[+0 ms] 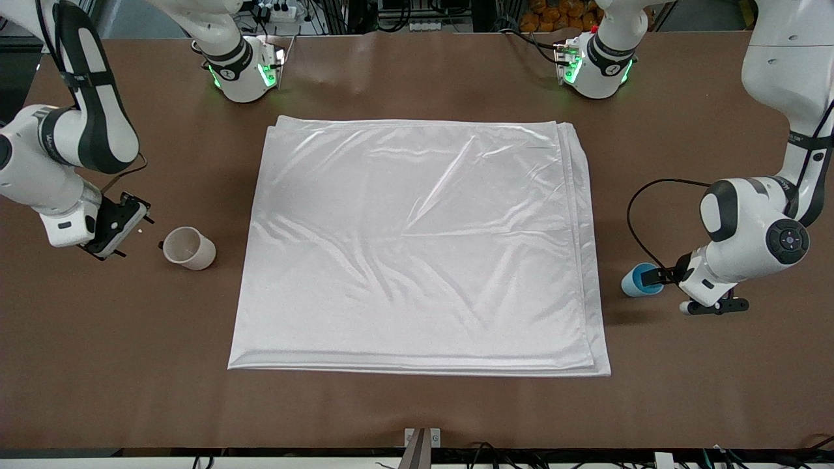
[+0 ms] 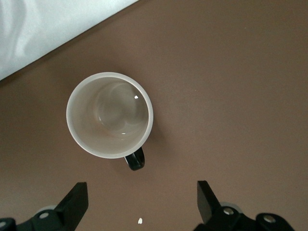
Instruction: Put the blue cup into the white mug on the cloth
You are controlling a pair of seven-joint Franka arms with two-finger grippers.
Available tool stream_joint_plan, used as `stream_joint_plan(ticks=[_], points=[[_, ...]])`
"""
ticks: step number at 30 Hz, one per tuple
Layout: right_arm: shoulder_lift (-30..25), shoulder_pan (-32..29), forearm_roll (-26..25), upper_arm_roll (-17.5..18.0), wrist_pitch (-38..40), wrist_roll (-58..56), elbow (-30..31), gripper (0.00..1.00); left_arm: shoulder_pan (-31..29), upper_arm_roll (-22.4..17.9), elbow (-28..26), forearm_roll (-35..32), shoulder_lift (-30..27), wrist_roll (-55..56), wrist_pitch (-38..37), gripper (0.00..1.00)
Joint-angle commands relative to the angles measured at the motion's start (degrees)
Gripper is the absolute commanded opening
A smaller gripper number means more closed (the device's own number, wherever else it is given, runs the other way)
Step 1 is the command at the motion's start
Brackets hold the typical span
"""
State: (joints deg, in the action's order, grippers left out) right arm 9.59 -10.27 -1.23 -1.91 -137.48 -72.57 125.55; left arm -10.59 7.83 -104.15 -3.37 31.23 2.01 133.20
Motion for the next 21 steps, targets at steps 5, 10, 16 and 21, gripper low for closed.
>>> stream_joint_plan(ticks=[5,10,16,21], points=[[3.8,-0.5,-0.4,0.3,-3.6,-4.5,-0.2,1.0,-0.5,0.3,-0.8,-1.2,0.3,0.3,0.8,0.77],[6.6,-1.0,-0.4,0.3,-6.9,-8.5,-0.3,1.0,-1.0,0.4,-0.9,-0.5,1.1,0.6,0.8,0.58],[7.3,-1.7,-0.4,0.4,-6.9,-15.3,-0.2,1.0,-0.9,0.4,-0.9,-0.5,1.4,0.5,0.8,0.12],[8.5,-1.8,-0.4,0.3,-7.0,-16.3,-0.2,1.0,-0.3,0.5,-0.8,-0.5,1.3,0.4,0.8,0.0]])
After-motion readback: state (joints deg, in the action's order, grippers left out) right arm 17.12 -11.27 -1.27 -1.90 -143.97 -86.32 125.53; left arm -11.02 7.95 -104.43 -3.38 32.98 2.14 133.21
